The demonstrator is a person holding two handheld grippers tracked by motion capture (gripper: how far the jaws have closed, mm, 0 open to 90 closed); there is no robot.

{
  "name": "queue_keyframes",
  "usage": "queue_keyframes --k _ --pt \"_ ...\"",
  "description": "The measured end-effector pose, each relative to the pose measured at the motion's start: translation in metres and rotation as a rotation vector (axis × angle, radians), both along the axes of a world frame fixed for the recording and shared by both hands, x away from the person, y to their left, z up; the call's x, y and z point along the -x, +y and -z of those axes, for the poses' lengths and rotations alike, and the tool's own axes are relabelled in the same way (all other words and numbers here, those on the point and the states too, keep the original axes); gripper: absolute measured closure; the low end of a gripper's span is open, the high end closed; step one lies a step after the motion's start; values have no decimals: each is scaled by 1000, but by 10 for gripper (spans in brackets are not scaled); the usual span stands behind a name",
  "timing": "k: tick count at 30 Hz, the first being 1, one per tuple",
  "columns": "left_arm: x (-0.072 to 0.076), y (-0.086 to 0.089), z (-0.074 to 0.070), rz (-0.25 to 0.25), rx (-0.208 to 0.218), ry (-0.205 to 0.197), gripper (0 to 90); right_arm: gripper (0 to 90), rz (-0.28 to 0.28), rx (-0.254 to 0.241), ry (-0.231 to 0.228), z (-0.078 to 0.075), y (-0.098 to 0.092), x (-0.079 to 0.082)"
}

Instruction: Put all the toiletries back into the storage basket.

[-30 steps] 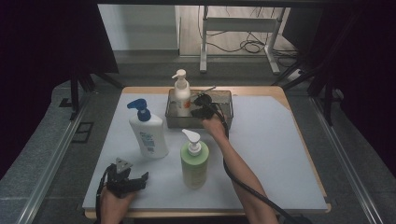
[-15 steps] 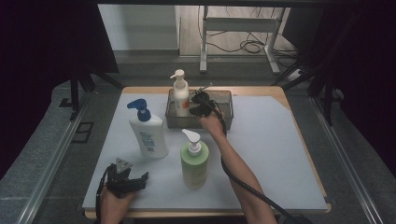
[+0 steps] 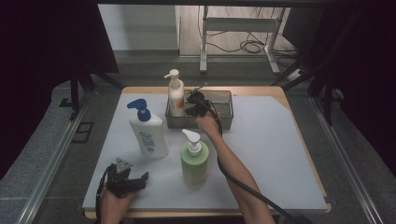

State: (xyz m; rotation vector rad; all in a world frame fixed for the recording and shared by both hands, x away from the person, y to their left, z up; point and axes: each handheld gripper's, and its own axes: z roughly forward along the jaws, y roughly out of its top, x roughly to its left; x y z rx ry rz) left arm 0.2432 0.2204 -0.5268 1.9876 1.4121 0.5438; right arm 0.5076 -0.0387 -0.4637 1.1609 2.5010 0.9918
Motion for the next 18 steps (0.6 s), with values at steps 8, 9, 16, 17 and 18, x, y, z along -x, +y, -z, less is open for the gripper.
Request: queue_keyframes --k 8,9,16,17,18 --pt "0 0 0 0 0 0 117 887 -20 -1 -1 0 9 1" --pt "0 0 0 0 0 0 117 887 -23 0 -2 0 10 1" --pt "0 0 0 0 0 0 117 897 -29 7 -4 1 16 2" --pt "0 0 0 0 0 0 117 897 -26 4 -3 1 16 1" --pt "0 0 0 0 0 0 117 897 -30 6 -5 1 16 1"
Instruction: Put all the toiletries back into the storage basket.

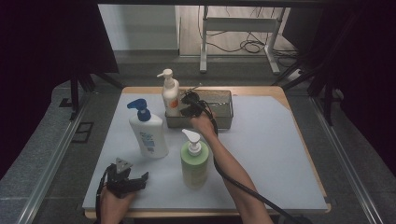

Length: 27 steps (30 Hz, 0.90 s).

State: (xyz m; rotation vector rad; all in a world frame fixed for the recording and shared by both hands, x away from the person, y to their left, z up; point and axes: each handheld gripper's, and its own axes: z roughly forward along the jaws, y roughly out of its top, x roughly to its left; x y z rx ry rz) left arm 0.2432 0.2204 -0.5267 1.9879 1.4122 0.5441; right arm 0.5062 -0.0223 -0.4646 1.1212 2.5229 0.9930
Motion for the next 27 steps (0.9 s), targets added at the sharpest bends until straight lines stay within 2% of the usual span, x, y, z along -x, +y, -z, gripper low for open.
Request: queue_keyframes --k 8,21,27 --pt "0 0 0 0 0 0 117 898 17 -21 -2 -1 0 0" --pt "0 0 0 1 0 0 117 896 27 -17 -15 0 1 1" --pt "0 0 0 0 0 0 117 849 18 -16 -25 -1 -6 3"
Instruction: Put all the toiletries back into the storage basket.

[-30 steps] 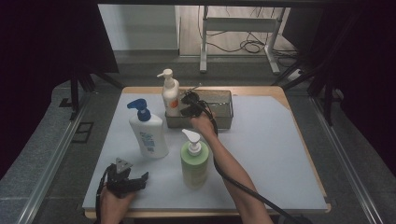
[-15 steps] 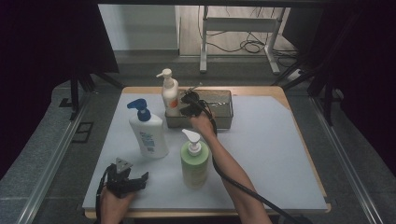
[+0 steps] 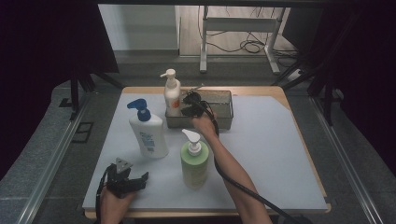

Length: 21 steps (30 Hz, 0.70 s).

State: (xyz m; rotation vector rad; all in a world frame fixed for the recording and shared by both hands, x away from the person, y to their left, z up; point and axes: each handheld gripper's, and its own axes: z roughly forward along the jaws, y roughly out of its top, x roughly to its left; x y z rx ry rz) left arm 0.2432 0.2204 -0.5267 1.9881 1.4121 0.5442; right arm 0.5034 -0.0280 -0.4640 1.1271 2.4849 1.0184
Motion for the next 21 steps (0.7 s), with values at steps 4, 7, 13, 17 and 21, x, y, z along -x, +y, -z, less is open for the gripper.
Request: queue_keyframes --k 4,7,13,17,21 --pt "0 0 0 1 0 0 117 843 -3 -8 0 2 -4 2" --pt "0 0 0 1 0 0 117 837 -1 -17 -5 1 -10 3" --pt "0 0 0 0 0 0 117 820 -12 -26 -24 -7 -16 7" --pt "0 0 0 1 -1 0 117 802 -23 -29 -38 -13 -20 12" --pt "0 0 0 0 1 -1 117 767 -41 -34 -58 -20 -26 18"
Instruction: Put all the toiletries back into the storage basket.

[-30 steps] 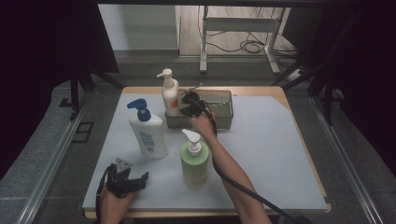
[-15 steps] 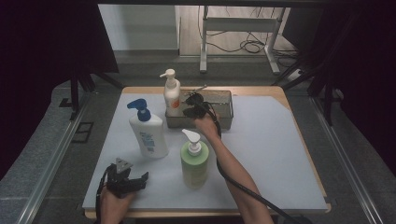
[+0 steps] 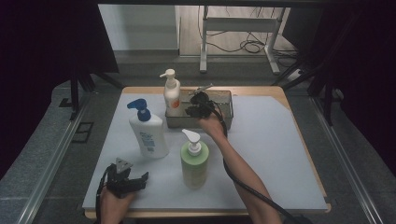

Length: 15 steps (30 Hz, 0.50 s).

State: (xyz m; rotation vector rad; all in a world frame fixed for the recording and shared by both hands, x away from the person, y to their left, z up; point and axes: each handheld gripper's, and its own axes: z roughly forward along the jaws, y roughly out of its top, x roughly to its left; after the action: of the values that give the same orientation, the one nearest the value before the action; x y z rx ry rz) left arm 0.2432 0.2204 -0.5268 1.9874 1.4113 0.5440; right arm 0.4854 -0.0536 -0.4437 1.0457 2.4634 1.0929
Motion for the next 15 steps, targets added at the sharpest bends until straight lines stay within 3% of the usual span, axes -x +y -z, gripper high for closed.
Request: queue_keyframes --k 15 --pt "0 0 0 1 -2 1 117 546 -40 -31 -19 -20 -21 16"
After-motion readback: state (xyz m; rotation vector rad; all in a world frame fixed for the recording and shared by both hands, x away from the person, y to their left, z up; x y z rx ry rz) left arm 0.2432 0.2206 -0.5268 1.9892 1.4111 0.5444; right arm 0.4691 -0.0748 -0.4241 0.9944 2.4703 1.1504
